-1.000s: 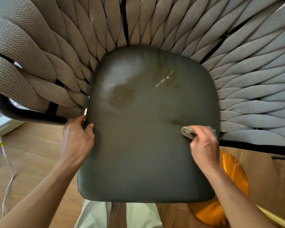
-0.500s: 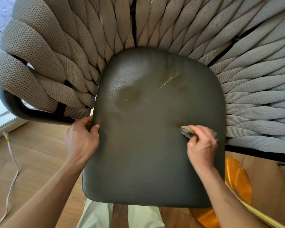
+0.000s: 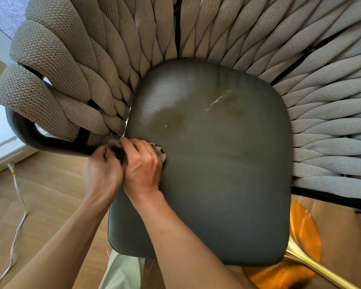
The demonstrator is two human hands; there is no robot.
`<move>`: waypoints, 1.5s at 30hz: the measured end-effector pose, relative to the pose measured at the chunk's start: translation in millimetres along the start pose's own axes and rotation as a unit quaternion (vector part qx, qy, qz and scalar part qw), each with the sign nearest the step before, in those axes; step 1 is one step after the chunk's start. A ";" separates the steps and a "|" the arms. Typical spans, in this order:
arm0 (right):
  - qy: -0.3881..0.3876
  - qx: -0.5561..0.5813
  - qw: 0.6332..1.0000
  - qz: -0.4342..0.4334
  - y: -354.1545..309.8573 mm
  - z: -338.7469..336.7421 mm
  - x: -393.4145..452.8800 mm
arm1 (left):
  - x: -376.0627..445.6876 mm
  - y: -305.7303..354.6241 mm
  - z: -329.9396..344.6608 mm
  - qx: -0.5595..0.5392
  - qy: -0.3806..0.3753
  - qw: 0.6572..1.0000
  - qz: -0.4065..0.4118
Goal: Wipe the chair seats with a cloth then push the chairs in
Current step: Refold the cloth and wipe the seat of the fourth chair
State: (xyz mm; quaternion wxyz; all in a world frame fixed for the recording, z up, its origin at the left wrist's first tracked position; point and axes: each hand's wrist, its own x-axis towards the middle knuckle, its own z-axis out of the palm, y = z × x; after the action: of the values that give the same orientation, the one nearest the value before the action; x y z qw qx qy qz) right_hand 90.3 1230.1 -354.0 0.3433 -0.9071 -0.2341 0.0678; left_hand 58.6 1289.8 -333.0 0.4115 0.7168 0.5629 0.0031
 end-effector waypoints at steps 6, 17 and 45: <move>0.019 -0.075 0.997 -0.019 44.2 -36.8 -4.0 | -5.2 4.2 3.7 0.079 -0.036 0.994 0.071; 0.101 -0.190 0.974 0.070 197.2 -165.7 -34.7 | -3.1 11.5 8.6 0.158 -0.041 0.979 0.121; 0.052 -0.027 0.998 -0.012 32.3 -19.5 20.3 | 7.7 17.3 3.6 0.038 -0.017 0.999 0.019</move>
State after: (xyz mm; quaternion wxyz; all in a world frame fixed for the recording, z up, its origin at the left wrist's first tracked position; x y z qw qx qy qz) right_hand 126.0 1207.0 -359.7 0.3309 -0.9155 -0.2285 0.0100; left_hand 77.0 1293.4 -328.6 0.3935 0.7422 0.5420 -0.0228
